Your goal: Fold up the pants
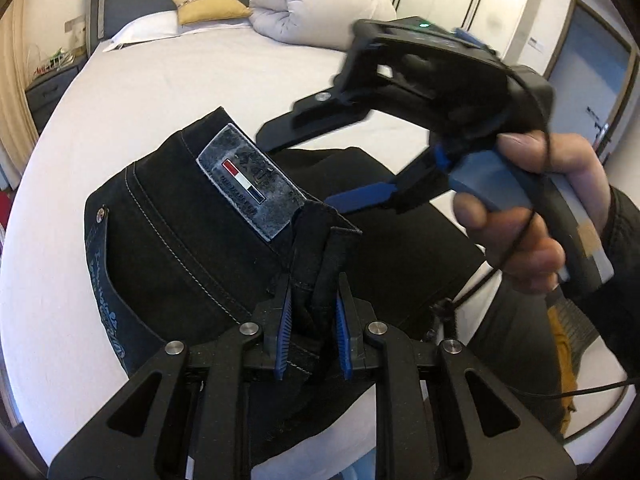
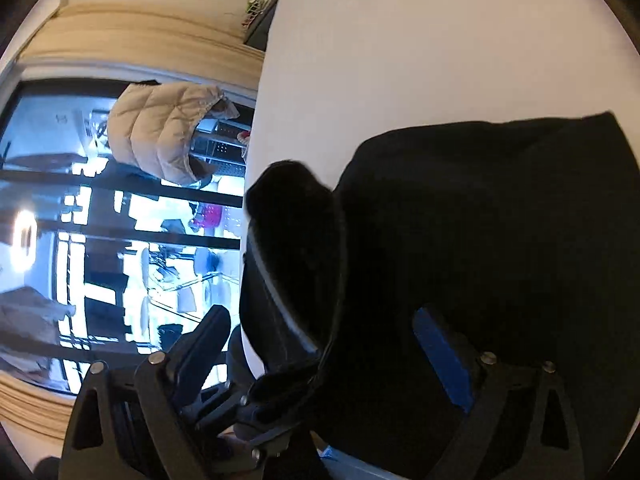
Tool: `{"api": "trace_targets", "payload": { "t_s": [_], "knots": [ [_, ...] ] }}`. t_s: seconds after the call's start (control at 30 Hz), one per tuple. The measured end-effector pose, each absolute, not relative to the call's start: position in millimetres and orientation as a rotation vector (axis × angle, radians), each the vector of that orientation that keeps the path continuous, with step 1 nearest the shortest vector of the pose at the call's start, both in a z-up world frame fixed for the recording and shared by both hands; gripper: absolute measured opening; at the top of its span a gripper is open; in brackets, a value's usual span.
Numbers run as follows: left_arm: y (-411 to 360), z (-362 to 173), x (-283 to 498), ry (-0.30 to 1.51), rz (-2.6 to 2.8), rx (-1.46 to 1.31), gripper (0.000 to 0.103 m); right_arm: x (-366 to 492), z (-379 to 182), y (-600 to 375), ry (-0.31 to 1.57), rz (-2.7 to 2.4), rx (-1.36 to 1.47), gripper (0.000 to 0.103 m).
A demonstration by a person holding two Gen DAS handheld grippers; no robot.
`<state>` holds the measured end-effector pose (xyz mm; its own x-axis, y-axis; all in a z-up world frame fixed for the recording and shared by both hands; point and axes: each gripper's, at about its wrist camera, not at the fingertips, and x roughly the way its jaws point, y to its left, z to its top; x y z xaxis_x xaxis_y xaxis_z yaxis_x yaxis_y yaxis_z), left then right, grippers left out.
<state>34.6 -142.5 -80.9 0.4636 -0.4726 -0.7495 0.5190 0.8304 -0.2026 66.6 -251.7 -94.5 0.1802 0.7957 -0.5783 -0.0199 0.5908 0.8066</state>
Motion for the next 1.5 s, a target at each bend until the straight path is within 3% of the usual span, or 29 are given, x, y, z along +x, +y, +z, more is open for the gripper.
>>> {"api": "trace_targets", "payload": {
  "t_s": [0.1,0.2,0.37,0.4,0.53,1.07,1.43,1.5],
  "knots": [
    [-146.4,-84.2,31.3,0.901,-0.615,0.077,0.017,80.3,-98.9,-238.3,1.266,0.712,0.769,0.092],
    [-156.7,-83.7,30.3,0.894,-0.623,0.098,0.017,98.3,-103.1,-223.9,1.294,0.74,0.738,0.079],
    [-156.8,-81.0,28.3,0.89,-0.632,0.116,0.017,121.6,-107.5,-210.2,1.321,0.794,0.713,0.049],
    [-158.3,-82.3,28.4,0.891,-0.634,0.12,0.017,123.6,-107.9,-211.0,1.318,0.796,0.716,0.036],
    [-159.4,-77.2,22.3,0.9,-0.657,0.124,0.016,117.1,-107.2,-216.9,1.309,0.761,0.668,0.017],
    [-268.3,-61.9,29.4,0.877,-0.858,0.208,0.015,84.0,-99.9,-351.0,1.194,0.559,0.669,0.013],
    [-307.8,-97.4,45.8,0.969,-0.877,0.244,0.015,86.2,-147.1,-387.1,1.195,0.524,0.75,0.012],
    [-307.1,-104.4,46.8,0.991,-0.883,0.228,0.019,84.8,-155.5,-391.8,1.186,0.54,0.786,0.013]
  ]
}}
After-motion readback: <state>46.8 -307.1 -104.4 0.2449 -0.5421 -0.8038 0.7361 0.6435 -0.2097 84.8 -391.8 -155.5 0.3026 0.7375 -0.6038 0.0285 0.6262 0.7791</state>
